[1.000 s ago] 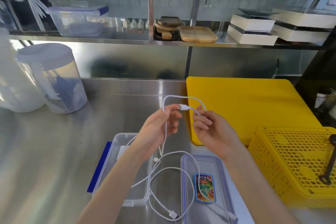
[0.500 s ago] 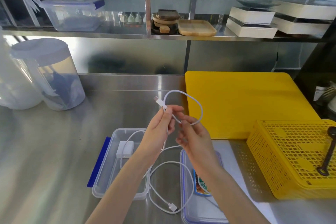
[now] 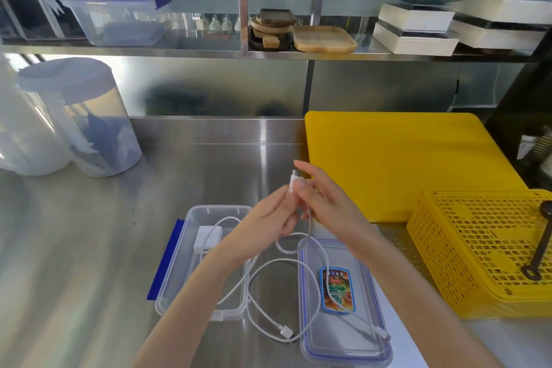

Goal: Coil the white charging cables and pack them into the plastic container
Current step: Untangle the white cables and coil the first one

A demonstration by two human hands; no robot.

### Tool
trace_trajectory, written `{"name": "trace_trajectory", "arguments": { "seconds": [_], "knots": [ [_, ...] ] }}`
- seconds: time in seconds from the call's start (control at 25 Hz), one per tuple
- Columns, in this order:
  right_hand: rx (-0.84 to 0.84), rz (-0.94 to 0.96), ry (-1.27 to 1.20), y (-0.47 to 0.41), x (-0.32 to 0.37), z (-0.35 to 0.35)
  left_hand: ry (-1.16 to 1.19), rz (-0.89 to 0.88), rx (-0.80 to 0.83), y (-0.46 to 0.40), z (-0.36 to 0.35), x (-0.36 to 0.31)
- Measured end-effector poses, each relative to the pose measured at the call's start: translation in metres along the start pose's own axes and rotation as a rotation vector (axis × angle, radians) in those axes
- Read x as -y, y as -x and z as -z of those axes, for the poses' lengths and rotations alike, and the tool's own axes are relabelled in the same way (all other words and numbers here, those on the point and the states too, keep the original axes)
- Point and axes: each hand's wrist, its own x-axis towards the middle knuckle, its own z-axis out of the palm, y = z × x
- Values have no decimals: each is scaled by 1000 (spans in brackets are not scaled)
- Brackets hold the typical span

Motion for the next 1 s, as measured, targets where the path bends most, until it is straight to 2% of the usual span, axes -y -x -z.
{"name": "trace_trajectory", "arguments": {
  "seconds": [0.08, 0.2, 0.48, 0.56, 0.64, 0.8, 0.88, 1.0],
  "knots": [
    [32, 73, 3, -2, 5, -1, 6, 1, 62, 2, 0, -1],
    [-14, 112, -90, -2, 4, 2, 9, -31, 123, 5, 2, -2],
    [-46, -18, -388, -1, -5, 15, 163, -5, 7, 4, 3, 9],
    [-53, -16, -358, 1, -5, 16, 202, 18, 38, 5, 4, 12],
    [-42, 37, -207, 1, -5, 17, 242, 61, 104, 7, 8, 11],
    [99, 155, 62, 3, 4, 22, 355, 246, 246, 5, 12, 3],
    [108, 174, 56, 3, 7, 23, 435, 294, 279, 1, 10, -1],
    [23, 182, -21, 2, 5, 23, 516, 294, 273, 0, 9, -5]
  ]
}}
